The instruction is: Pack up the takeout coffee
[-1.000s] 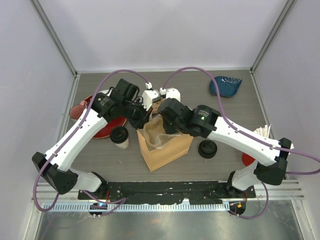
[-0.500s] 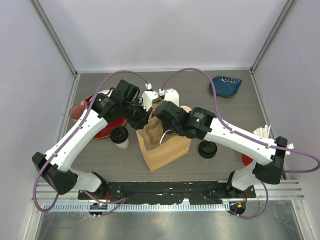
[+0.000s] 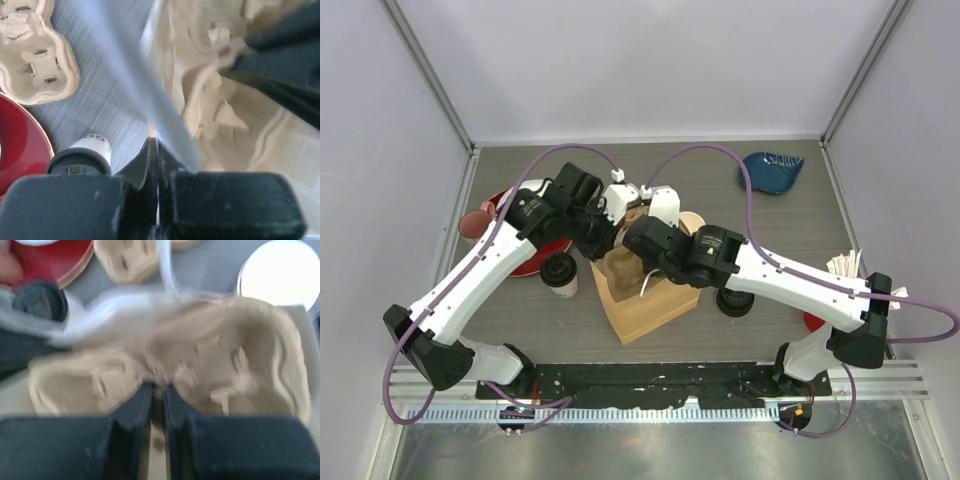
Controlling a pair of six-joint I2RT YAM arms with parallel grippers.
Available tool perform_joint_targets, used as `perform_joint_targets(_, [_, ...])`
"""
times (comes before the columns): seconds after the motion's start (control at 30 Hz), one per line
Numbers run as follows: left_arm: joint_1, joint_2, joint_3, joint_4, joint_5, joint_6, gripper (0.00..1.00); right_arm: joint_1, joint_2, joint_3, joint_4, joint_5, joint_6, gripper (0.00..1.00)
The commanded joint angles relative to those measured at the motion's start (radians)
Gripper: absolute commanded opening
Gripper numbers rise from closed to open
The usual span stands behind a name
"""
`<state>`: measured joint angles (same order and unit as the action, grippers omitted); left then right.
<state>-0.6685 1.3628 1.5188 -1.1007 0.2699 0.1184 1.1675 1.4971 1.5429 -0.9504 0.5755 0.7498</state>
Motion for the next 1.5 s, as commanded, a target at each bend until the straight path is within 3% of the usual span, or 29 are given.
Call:
perform_joint_targets(0.0, [0.014, -0.021, 0.037, 0.113, -0.038, -0.097, 0.0, 0.081, -0.001, -0.043, -0.194, -0.129, -0.007, 0.01])
perform_joint_targets(0.23, [0.061, -0.033, 0.034, 0.139, -0.04, -0.108, 0.0, 0.107, -0.038, -0.104, -0.15, -0.151, -0.067, 0.01])
perform_joint_targets(0.33, [0.06, -0.033, 0.009, 0.148, 0.029, -0.114, 0.0, 0.106, -0.063, -0.133, -0.111, -0.126, -0.064, 0.01])
perform_joint_targets(0.53, [0.032, -0.027, 0.004, 0.185, 0.089, -0.213, 0.0, 0.103, 0.066, -0.027, -0.143, -0.083, -0.076, 0.01])
perform_joint_targets(0.7, [0.023, -0.031, 0.009, 0.165, 0.147, -0.27, 0.0, 0.051, 0.081, -0.095, -0.035, -0.154, -0.107, 0.01])
perform_joint_targets(0.97, [0.043, -0.03, 0.006, 0.18, 0.069, -0.299, 0.0, -0.002, 0.048, -0.24, 0.042, -0.226, -0.104, 0.01])
perform_joint_targets(1.17, [0.047, -0.025, -0.016, 0.205, -0.004, -0.261, 0.0, -0.005, -0.018, -0.319, 0.114, -0.361, -0.144, 0.01])
perform_joint_targets(1.47, [0.066, 0.019, -0.022, 0.271, -0.104, -0.244, 0.0, 0.078, -0.043, -0.285, 0.001, -0.246, -0.234, 0.01])
